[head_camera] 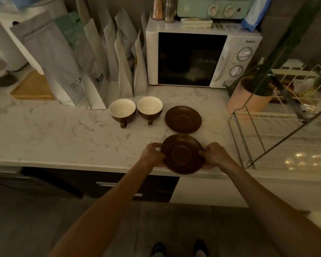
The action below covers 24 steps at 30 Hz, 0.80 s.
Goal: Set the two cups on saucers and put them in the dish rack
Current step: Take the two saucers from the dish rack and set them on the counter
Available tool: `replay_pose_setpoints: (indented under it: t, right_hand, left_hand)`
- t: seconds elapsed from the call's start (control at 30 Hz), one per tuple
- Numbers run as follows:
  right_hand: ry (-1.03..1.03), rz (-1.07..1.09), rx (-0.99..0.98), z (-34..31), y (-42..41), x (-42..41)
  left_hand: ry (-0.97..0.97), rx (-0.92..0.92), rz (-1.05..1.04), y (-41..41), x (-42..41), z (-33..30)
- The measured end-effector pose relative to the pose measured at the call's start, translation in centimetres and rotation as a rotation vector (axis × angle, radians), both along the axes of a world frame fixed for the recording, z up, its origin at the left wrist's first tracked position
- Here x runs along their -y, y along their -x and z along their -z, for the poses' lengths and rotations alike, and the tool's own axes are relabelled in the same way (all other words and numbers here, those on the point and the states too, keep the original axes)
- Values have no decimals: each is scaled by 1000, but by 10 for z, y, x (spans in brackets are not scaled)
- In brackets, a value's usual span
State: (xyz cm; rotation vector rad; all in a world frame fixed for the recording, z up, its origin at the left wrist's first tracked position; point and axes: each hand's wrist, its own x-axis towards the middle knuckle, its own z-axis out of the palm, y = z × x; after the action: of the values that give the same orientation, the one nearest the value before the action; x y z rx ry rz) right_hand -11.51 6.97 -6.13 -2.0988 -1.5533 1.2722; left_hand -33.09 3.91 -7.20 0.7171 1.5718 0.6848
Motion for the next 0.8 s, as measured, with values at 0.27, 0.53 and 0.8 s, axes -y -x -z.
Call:
replay_pose_setpoints:
  t: [0.27, 0.53, 0.8]
  right_hand:
    - [11, 18, 16, 2, -3, -6]
    - [-25, -30, 45, 5, -7, -6]
    - [-233, -283, 671, -18, 4, -11]
  left_hand:
    - [-23, -36, -12, -3, -2, 6]
    - [-72, -108, 44, -3, -4, 13]
    - [-90, -256, 82, 17, -9, 0]
